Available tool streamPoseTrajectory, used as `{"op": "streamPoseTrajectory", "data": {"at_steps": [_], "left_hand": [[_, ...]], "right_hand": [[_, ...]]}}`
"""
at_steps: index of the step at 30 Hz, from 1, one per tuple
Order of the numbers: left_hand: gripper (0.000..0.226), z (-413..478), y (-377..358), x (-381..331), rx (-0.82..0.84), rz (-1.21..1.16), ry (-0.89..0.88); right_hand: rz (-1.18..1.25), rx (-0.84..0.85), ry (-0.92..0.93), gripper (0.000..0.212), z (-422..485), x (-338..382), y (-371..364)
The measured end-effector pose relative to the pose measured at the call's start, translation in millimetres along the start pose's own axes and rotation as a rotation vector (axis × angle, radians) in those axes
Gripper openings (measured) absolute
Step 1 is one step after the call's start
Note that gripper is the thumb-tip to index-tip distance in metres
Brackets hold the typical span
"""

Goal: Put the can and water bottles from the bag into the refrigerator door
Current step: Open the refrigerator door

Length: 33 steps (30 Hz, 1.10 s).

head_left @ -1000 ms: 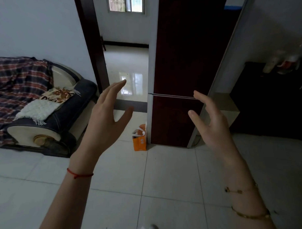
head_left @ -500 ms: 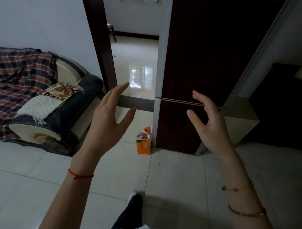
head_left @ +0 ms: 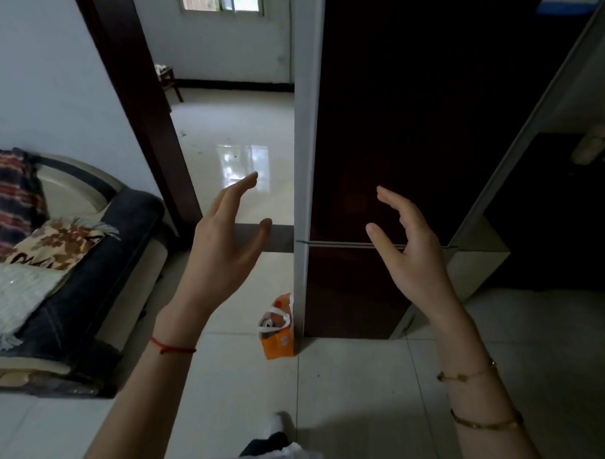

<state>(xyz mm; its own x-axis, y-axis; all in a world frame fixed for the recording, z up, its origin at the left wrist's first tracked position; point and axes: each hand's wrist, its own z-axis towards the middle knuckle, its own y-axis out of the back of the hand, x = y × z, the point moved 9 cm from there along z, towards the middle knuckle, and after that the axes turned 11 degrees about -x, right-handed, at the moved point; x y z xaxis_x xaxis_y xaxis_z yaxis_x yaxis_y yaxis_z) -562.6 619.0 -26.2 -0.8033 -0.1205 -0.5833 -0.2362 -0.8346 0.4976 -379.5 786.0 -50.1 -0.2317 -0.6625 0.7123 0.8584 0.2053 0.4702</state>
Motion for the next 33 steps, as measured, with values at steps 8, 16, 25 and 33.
{"op": "streamPoseTrajectory", "data": {"at_steps": [8,16,25,33], "left_hand": [[0.06,103,-47,65,0.03,-0.135,0.001],[0.064,191,-113,102,0.07,-0.295,0.036],[0.071,241,-187,131,0.161,-0.308,0.122],[0.046,254,-212,141,0.165,-0.365,0.124]], "right_hand": [[-0.023,-0.103,0.004,0.052,89,-1,-56],[-0.092,-0.196,0.02,0.055,158,4,-93],[-0.165,-0.123,0.018,0.063,213,-17,-138],[-0.19,-0.087,-0.003,0.065,238,-36,-162]]}}
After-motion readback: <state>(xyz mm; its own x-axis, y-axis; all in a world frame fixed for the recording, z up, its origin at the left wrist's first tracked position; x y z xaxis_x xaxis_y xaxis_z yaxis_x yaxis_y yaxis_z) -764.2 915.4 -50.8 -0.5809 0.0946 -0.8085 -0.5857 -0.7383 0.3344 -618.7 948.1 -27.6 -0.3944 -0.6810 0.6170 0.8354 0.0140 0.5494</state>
